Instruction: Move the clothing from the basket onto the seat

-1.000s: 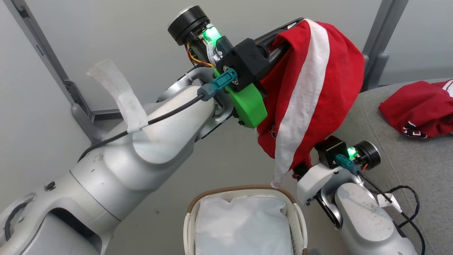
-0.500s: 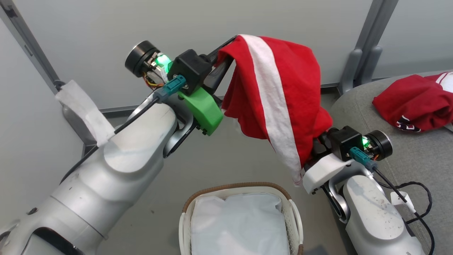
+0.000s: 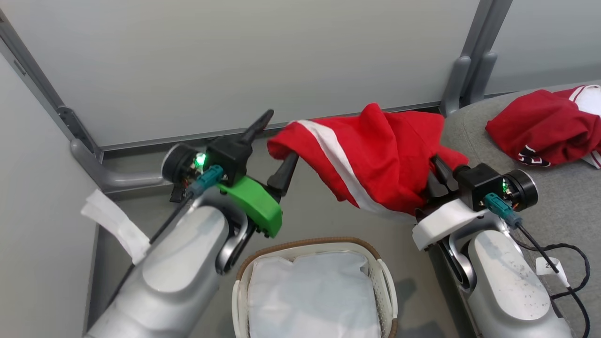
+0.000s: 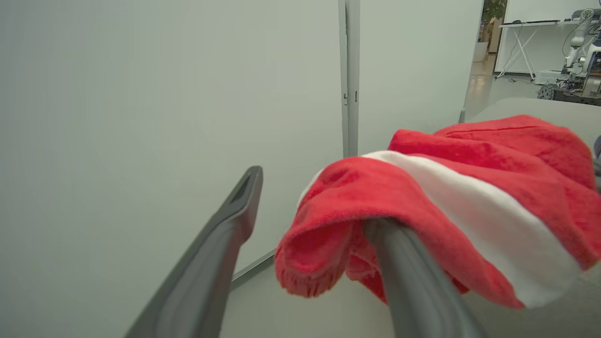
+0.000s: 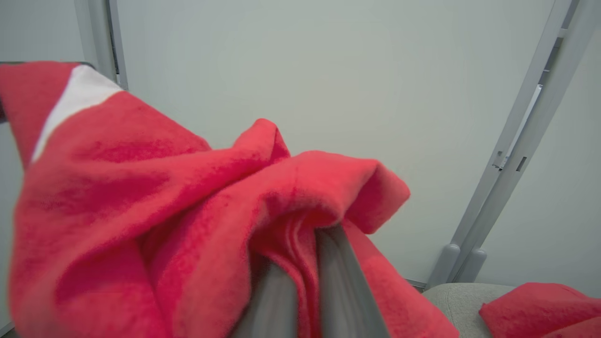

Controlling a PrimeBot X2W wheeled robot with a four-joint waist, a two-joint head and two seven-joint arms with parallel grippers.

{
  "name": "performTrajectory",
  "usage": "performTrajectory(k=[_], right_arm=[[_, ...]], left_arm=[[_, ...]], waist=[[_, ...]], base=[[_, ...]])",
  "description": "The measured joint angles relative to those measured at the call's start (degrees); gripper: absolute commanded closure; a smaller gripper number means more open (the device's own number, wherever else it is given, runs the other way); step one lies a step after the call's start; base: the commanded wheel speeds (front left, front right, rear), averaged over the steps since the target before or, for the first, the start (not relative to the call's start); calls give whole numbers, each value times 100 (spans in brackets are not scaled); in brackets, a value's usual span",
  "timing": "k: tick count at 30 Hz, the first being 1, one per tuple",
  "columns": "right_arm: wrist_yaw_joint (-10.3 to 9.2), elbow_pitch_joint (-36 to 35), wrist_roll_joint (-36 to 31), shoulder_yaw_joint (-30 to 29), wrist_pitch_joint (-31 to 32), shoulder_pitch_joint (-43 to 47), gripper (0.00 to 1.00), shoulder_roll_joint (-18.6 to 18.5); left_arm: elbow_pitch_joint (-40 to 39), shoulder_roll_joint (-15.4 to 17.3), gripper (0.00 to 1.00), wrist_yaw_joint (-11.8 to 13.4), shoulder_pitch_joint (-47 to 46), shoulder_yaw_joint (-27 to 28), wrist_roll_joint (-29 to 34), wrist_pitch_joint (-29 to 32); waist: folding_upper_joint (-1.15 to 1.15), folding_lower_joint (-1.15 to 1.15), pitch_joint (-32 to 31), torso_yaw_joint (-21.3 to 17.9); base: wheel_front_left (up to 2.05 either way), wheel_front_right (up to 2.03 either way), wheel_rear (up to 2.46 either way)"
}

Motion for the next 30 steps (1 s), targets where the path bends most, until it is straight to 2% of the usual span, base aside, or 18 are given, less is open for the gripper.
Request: performTrajectory(k=[6, 16, 23, 30], right_arm=[[0, -176, 8, -158, 0, 34, 100, 0], [0, -463, -12, -552, 0, 221, 100, 0], [0, -660, -80, -864, 0, 257, 100, -2], [0, -714, -158, -990, 0, 383, 100, -1]], left_arm=[[-118, -332, 0, -79, 1036, 519, 319, -5], [27, -608, 0, -255, 2136, 1185, 709, -5], [78, -688, 0, -299, 2425, 1472, 895, -5], [-51, -748, 0, -303, 2508, 1459, 946, -5]], waist=[[0, 0, 60, 18], [0, 0, 45, -21], [0, 0, -2, -30], [0, 0, -46, -57]], base=[[0, 0, 0], [0, 0, 0], [0, 0, 0], [0, 0, 0]])
